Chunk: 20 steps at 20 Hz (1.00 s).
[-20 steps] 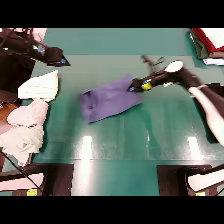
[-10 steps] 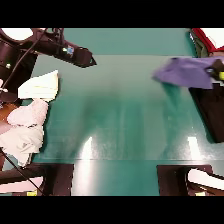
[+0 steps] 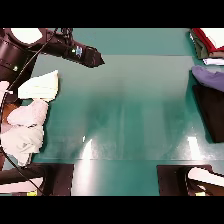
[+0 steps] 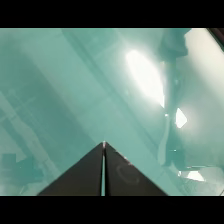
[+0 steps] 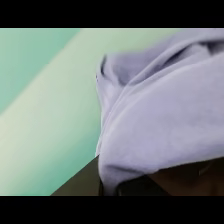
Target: Fold the shirts.
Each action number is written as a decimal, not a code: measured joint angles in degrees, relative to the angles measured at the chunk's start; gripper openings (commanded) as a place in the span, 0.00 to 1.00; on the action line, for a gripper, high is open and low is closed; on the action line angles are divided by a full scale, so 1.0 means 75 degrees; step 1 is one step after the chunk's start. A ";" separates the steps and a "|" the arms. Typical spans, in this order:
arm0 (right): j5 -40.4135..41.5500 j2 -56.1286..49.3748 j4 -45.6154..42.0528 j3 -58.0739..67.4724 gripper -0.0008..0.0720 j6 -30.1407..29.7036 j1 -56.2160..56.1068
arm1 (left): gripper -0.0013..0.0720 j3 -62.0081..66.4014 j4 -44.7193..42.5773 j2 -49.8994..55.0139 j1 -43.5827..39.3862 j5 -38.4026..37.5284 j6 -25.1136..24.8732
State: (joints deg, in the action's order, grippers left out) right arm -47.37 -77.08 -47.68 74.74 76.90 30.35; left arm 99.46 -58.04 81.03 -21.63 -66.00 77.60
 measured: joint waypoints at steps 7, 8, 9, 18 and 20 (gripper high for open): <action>-0.0982 0.0586 -0.0070 0.0866 0.03 0.0000 0.0300 | 0.05 0.0000 -0.0038 0.0017 -0.0015 -0.0117 0.0000; -0.1058 0.0764 -0.0079 0.0761 0.03 -0.0003 0.0411 | 0.05 0.0000 -0.0044 0.0017 -0.0015 -0.0152 0.0000; -0.1148 0.0947 -0.0105 0.0609 0.03 0.0000 0.0533 | 0.05 0.0000 -0.0047 0.0017 -0.0015 -0.0181 0.0000; -0.1853 0.2766 -0.1507 -0.1413 0.32 0.0003 0.1836 | 0.05 0.0000 -0.0061 0.0017 -0.0015 -0.0286 -0.0134; -0.2192 0.2940 -0.2340 -0.1784 0.72 0.0006 0.2031 | 0.05 0.0000 -0.0064 0.0017 -0.0015 -0.0286 -0.0163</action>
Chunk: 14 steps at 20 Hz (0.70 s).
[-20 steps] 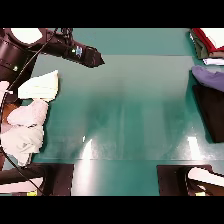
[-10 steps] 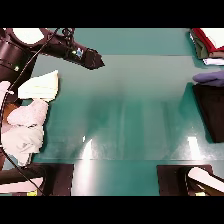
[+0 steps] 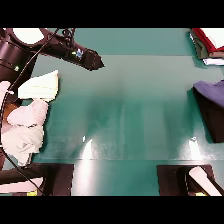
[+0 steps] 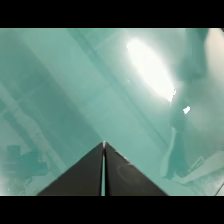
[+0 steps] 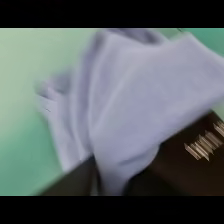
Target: Fold the shirts.
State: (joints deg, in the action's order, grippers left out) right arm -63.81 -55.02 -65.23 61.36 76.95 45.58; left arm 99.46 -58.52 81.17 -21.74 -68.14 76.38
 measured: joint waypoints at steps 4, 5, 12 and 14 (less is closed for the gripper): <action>-0.0895 0.0006 -0.1690 -0.0449 0.81 0.0256 0.0385 | 0.05 0.0000 -0.0003 0.0003 0.0000 -0.0003 -0.0032; -0.1070 -0.0020 -0.1982 -0.0498 0.81 0.0364 0.0466 | 0.05 0.0000 -0.0003 0.0003 0.0000 -0.0006 -0.0052; -0.1457 0.0297 -0.1556 -0.0615 0.79 0.0729 -0.0367 | 0.05 0.0000 0.0003 0.0000 0.0000 -0.0073 -0.0204; -0.1329 0.0504 -0.1233 -0.0621 0.43 0.0758 -0.1163 | 0.05 0.0000 0.0017 0.0000 0.0000 -0.0125 -0.0224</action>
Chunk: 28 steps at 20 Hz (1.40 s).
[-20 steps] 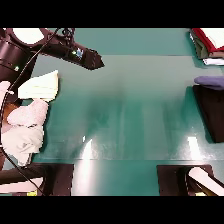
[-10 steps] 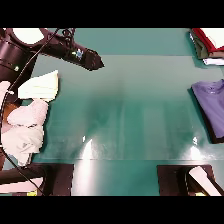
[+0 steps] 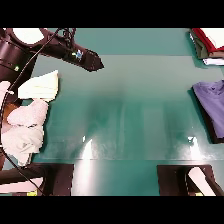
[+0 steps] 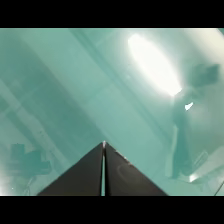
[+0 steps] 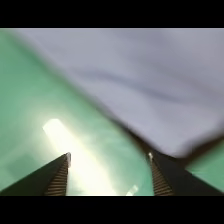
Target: Fold the shirts.
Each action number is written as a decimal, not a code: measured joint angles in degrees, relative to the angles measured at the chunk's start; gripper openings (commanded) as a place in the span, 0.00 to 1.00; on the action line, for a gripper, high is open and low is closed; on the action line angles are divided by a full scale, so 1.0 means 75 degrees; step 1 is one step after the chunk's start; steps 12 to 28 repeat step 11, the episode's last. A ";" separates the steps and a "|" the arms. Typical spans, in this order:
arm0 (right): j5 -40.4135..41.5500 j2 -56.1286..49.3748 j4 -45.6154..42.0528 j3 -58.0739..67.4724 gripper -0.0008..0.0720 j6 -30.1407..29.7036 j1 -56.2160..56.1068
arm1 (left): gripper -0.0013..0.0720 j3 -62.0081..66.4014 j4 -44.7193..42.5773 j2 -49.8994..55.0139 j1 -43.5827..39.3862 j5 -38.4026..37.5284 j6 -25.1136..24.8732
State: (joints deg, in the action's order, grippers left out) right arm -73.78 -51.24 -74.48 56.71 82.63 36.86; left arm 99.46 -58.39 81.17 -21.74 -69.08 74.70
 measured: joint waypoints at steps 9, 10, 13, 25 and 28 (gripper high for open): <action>0.0332 0.0475 0.0338 0.0000 0.03 0.0035 -0.3532 | 0.05 0.0000 0.0044 0.0003 0.0000 0.0125 -0.0009; 0.0332 0.0484 0.0350 0.0000 0.03 0.0035 -0.3733 | 0.05 0.0000 0.0047 0.0003 0.0000 0.0131 -0.0009; 0.0341 0.0490 0.0350 0.0000 0.03 0.0035 -0.3899 | 0.05 0.0000 0.0047 0.0000 0.0000 0.0131 -0.0009; 0.0341 0.0490 0.0350 0.0000 0.03 0.0035 -0.3899 | 0.05 0.0000 0.0047 0.0000 0.0000 0.0131 -0.0009; 0.0341 0.0490 0.0350 0.0000 0.03 0.0035 -0.3899 | 0.05 0.0000 0.0047 0.0000 0.0000 0.0131 -0.0009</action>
